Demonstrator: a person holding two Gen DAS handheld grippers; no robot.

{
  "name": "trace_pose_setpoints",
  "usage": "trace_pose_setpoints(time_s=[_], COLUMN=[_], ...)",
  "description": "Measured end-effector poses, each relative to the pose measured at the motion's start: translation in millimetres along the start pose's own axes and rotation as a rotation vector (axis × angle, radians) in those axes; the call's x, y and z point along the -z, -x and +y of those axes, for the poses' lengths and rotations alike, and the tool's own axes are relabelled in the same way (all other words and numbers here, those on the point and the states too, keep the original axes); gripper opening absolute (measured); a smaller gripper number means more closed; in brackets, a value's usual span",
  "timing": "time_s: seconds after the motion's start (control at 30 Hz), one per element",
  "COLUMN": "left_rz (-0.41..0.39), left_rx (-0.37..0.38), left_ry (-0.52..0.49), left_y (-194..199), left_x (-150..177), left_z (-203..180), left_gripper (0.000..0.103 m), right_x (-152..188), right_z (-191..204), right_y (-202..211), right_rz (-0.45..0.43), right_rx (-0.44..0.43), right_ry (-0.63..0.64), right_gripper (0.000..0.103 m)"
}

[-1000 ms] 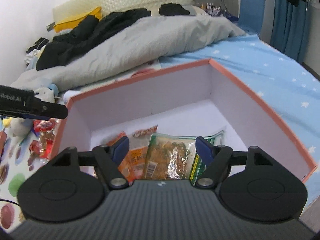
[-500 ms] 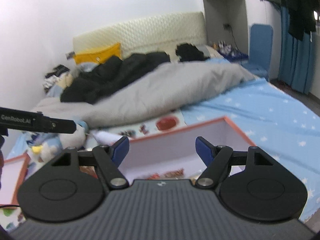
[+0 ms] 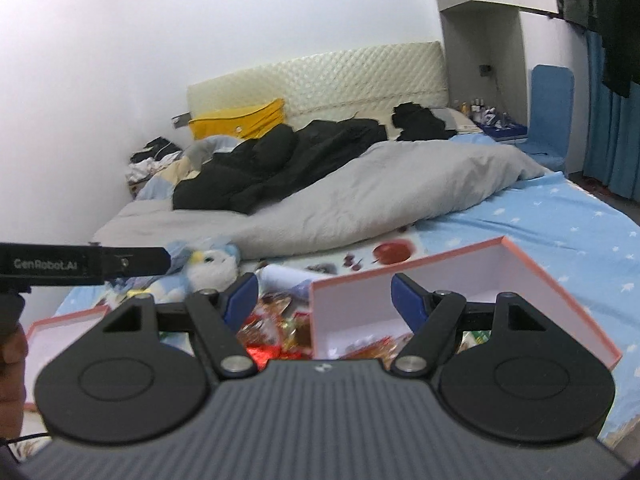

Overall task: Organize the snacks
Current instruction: 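Lift both open tools out of the box back toward the pile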

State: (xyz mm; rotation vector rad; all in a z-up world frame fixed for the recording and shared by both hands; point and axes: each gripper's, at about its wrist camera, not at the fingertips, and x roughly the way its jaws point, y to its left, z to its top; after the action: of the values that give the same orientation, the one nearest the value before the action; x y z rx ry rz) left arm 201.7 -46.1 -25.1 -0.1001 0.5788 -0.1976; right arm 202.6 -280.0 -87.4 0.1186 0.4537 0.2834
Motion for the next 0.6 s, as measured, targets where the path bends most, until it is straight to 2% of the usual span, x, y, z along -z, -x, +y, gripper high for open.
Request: trace_pose_setpoints(time_s=[0.33, 0.6], left_rz=[0.042, 0.061], left_rx=[-0.036, -0.111], left_ry=[0.033, 0.011], left_y=[31.3, 40.9], left_x=[56.0, 88.4], left_z=[29.8, 43.5], left_gripper=[0.070, 0.070], right_x=[41.0, 73.7], right_z=[35.6, 58.5], right_y=[20.4, 19.9], right_rz=[0.014, 0.060], right_rx=[-0.002, -0.022], right_ry=[0.027, 0.010], right_gripper=[0.075, 0.075])
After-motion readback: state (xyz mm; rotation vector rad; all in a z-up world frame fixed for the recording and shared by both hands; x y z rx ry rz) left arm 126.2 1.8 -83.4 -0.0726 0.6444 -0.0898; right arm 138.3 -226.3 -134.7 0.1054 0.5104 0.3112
